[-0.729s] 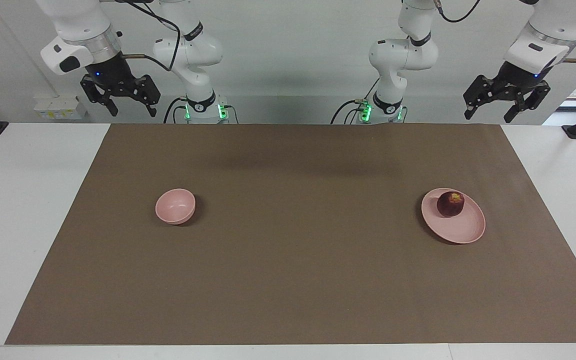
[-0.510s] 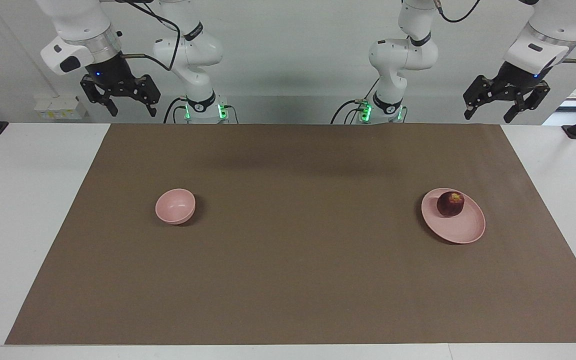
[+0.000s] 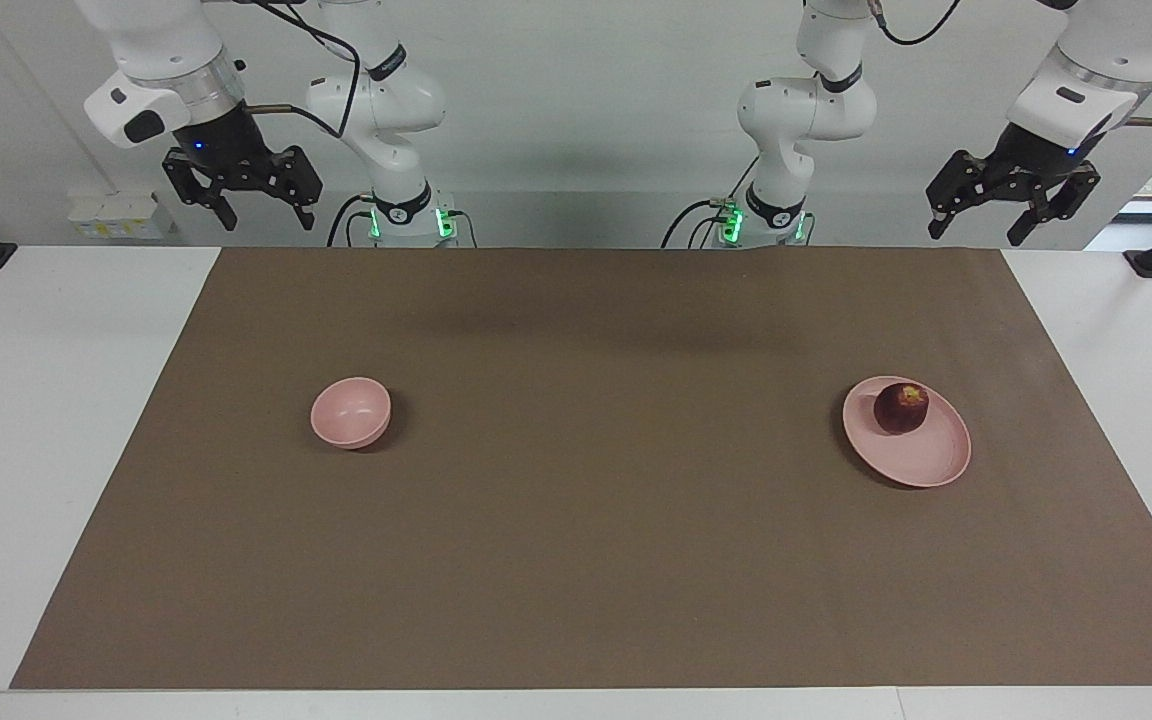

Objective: Move apple from plate to bowl

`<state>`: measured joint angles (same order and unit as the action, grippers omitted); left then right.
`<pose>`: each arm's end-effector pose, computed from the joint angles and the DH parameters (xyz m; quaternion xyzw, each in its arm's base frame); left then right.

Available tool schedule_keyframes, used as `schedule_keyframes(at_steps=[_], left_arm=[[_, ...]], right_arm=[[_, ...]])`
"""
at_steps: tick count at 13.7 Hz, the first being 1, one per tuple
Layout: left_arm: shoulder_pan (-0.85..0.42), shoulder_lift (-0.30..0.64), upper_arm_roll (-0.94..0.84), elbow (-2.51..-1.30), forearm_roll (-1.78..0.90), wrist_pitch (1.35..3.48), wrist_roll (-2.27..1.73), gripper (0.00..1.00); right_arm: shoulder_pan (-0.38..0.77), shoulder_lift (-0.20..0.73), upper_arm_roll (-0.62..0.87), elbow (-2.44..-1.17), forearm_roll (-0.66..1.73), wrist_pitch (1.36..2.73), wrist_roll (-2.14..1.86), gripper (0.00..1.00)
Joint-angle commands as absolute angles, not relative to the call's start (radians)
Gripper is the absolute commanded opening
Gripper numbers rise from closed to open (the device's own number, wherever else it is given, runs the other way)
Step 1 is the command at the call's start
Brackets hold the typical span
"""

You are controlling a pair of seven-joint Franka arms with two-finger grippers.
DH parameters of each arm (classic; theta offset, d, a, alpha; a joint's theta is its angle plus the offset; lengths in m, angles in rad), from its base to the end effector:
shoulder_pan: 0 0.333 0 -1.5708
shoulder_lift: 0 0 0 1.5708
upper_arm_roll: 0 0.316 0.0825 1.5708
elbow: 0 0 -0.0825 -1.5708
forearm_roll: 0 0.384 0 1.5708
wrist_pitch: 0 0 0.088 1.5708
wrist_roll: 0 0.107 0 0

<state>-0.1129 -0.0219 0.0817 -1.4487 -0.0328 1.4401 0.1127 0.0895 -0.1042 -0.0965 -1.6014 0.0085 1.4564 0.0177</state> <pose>0.5328 -0.0199 0.6817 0.9971 -0.0741 0.0073 0.0169 0.5098 -0.0055 0.6556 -0.9997 0.0116 0.0207 0.0091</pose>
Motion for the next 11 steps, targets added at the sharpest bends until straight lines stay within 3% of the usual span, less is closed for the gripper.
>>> schedule_keyframes(at_steps=[1, 11], left_arm=[[-0.114, -0.041, 0.083, -1.468, -0.040, 1.431, 0.112, 1.00], [-0.109, -0.043, 0.083, -1.473, -0.041, 1.443, 0.112, 1.00]], right_arm=[[0.081, -0.138, -0.086, -1.644, -0.002, 1.466, -0.011, 1.00], [0.094, -0.133, -0.084, -1.681, 0.006, 1.531, -0.002, 1.00]])
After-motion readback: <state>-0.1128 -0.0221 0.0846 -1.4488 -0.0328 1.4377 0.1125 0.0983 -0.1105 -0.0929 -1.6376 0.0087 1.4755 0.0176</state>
